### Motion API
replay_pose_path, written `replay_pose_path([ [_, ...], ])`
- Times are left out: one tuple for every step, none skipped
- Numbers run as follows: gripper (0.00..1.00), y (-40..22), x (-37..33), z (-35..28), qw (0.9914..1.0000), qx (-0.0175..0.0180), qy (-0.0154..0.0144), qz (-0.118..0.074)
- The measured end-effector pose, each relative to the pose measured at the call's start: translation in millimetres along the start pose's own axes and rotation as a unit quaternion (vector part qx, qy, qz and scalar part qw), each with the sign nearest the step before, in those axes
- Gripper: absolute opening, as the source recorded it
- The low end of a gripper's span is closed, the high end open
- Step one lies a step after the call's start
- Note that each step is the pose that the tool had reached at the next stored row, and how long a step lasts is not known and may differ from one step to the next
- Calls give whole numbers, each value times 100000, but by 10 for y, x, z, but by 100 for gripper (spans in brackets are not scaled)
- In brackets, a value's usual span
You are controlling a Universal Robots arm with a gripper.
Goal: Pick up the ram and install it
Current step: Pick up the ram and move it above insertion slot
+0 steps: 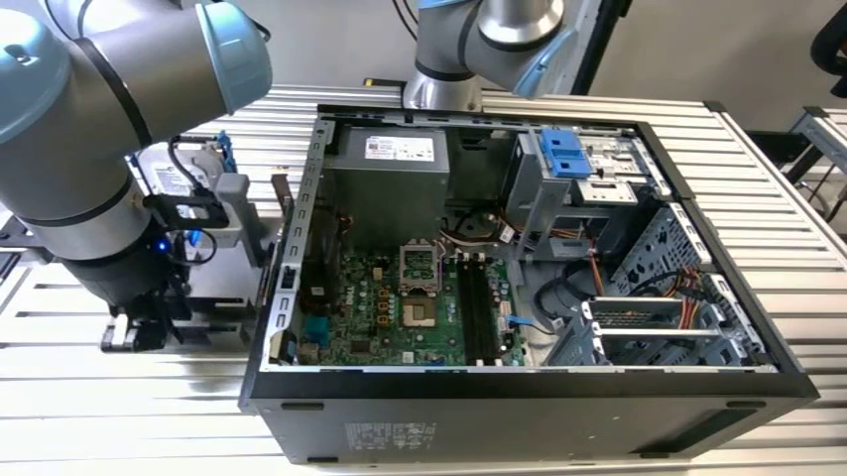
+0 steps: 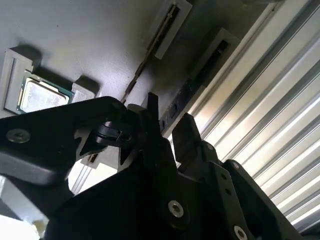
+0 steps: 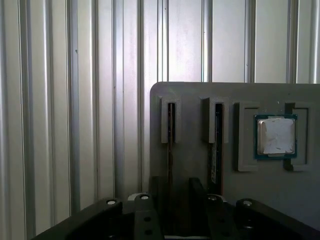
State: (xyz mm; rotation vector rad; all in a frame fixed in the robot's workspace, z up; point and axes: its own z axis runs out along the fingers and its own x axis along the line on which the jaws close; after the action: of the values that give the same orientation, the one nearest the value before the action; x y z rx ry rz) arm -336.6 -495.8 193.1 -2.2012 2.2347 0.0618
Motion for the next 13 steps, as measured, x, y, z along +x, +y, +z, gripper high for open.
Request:
replay_pose_path([
  [0,0,0,0,100000,2,-2,-2],
  [0,0,0,1,100000,2,-3,-2],
  [0,0,0,1,100000,2,-3,-2],
  [0,0,0,1,100000,2,3,-3],
  [0,0,0,1,100000,4,-3,1],
  [0,0,0,1,100000,2,-3,-1],
  [0,0,0,1,100000,0,-2,-2],
  [0,0,0,2,100000,0,-2,-1],
  [0,0,0,2,100000,0,-1,0],
  [0,0,0,2,100000,2,-2,-1],
  [0,0,0,2,100000,1,-2,-3],
  [0,0,0,3,100000,2,-2,-1],
  [0,0,0,3,100000,0,0,0],
])
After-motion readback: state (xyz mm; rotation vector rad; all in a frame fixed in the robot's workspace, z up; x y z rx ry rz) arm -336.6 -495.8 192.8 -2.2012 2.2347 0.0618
